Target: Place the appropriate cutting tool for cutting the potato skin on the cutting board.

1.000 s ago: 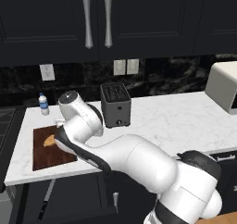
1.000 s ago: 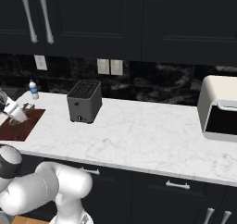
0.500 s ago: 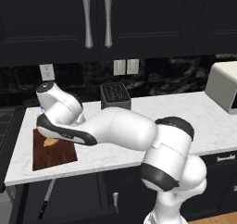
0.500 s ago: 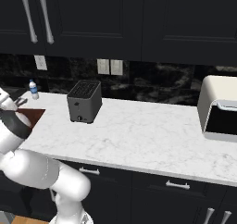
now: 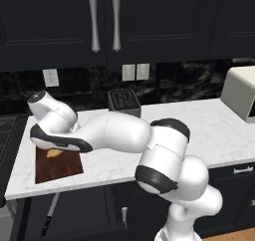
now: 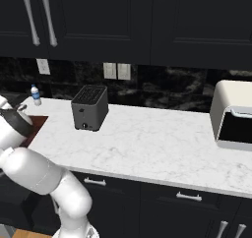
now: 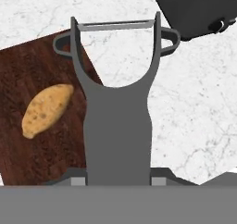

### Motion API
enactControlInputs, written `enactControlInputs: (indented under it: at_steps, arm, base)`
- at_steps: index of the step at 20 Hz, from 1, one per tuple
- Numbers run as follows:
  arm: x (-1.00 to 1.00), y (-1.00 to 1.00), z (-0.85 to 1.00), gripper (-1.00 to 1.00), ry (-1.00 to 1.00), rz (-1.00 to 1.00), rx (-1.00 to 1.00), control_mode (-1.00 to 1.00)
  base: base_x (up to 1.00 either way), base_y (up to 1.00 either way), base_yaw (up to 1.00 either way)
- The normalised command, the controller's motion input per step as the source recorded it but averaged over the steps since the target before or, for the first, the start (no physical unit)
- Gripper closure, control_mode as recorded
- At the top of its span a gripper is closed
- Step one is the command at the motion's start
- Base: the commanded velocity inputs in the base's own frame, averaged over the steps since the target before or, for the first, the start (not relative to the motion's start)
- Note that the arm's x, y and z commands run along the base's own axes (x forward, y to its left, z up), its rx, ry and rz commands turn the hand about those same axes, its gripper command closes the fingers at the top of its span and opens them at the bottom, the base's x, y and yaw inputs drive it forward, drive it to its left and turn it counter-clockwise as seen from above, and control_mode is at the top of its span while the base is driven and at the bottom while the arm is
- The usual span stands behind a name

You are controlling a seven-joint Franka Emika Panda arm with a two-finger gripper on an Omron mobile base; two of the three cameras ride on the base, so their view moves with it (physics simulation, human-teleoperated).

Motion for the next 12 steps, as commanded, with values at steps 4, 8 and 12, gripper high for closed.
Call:
enactControlInputs:
  at_steps: [4, 8, 12]
  arm:
    - [0.09, 0.00, -0.66, 1.00, -0.13, 0.03, 0.00, -1.00]
    - [0.04, 0.00, -0.73, 1.00, -0.09, 0.05, 0.00, -1.00]
    - [0.00, 0.02, -0.32, 1.00, -0.04, 0.04, 0.00, -1.00]
  base:
    - [0.00, 0.00, 0.00]
    - [0.00, 0.00, 0.00]
    - [0.00, 0.00, 0.00]
